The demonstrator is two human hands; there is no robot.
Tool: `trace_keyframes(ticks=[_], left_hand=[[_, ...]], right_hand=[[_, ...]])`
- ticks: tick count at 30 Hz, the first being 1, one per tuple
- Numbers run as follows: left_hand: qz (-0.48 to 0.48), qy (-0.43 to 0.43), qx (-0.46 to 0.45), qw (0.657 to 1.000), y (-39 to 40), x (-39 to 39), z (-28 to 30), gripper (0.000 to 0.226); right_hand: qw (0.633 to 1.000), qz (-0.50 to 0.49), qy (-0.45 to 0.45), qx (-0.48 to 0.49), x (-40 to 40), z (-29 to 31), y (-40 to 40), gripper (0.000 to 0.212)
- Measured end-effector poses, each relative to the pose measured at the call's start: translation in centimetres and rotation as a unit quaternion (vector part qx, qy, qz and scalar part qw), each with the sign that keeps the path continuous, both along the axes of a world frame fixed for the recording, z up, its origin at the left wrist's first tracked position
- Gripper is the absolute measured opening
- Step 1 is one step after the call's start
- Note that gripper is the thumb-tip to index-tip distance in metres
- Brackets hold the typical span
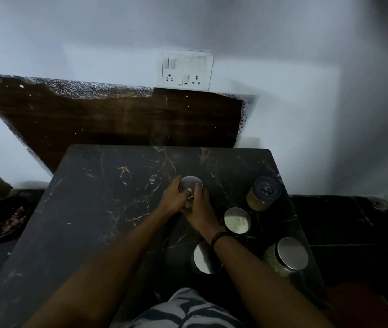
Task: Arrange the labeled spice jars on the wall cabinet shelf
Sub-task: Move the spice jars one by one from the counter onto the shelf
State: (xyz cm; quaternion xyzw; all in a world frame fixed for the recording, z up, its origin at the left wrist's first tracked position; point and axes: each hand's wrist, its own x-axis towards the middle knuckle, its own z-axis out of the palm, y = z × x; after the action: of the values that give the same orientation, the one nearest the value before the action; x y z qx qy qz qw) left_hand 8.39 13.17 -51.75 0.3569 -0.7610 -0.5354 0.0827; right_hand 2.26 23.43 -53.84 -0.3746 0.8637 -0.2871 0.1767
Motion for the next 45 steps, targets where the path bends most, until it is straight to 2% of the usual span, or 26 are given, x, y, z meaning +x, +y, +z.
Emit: trace_keyframes(ticks=[3, 7, 9, 11, 13, 16, 20, 22, 26, 30, 34, 39, 43, 45], left_hand=[[0.036, 0.002, 0.059, 0.998, 0.3, -0.3, 0.5, 0.052], [0.068, 0.035, 0.057, 0.995, 1.1, -0.6, 1.1, 0.033], [0.104, 0.056, 0.06, 0.991, 1.3, -0.6, 1.5, 0.03], [0.131, 0.079, 0.057, 0.987, 1.0, -0.5, 2.0, 0.027], [0.142, 0.103, 0.046, 0.983, 0.0, -0.4, 2.6, 0.026], [0.111, 0.13, 0.067, 0.983, -1.6, -0.3, 3.6, 0.022], [0.052, 0.157, 0.176, 0.97, -2.2, 0.0, 4.2, 0.028], [0.041, 0.15, 0.206, 0.966, -2.0, 0.2, 4.2, 0.032], [0.032, 0.134, 0.211, 0.968, -1.1, 0.9, 3.4, 0.028], [0.048, 0.14, 0.215, 0.965, -0.7, 1.1, 3.9, 0.031], [0.059, 0.196, 0.205, 0.957, -1.7, 0.3, 7.2, 0.038], [0.069, 0.279, 0.168, 0.943, -4.3, -2.1, 15.2, 0.035], [0.062, 0.339, 0.123, 0.931, -6.0, -3.8, 23.5, 0.026], [0.071, 0.364, 0.108, 0.923, -6.5, -4.1, 27.6, 0.024]], right_hand=[[0.999, -0.027, -0.006, -0.018, -0.4, -0.5, -0.6, 0.084], [0.997, -0.053, 0.048, -0.043, -1.4, -0.2, -1.1, 0.085], [0.991, -0.047, 0.076, -0.095, -2.3, 0.8, -1.1, 0.082], [0.983, -0.026, 0.065, -0.169, -3.6, 2.0, -1.0, 0.077], [0.974, 0.005, -0.005, -0.226, -4.8, 3.2, -0.5, 0.077], [0.959, 0.025, -0.135, -0.249, -6.0, 4.8, 0.3, 0.08], [0.891, -0.017, -0.337, -0.305, -6.3, 5.1, 1.0, 0.064], [0.868, -0.036, -0.383, -0.313, -6.3, 4.6, 1.2, 0.055], [0.834, -0.046, -0.443, -0.327, -5.7, 3.6, 1.4, 0.047], [0.828, -0.052, -0.449, -0.333, -5.7, 4.4, 1.3, 0.043], [0.827, -0.067, -0.426, -0.361, -6.4, 8.0, 0.1, 0.038], [0.823, -0.035, -0.379, -0.423, -7.9, 16.2, -2.8, 0.032], [0.802, 0.029, -0.351, -0.482, -8.9, 24.6, -4.9, 0.02], [0.806, 0.061, -0.326, -0.491, -9.0, 28.6, -5.3, 0.029]])
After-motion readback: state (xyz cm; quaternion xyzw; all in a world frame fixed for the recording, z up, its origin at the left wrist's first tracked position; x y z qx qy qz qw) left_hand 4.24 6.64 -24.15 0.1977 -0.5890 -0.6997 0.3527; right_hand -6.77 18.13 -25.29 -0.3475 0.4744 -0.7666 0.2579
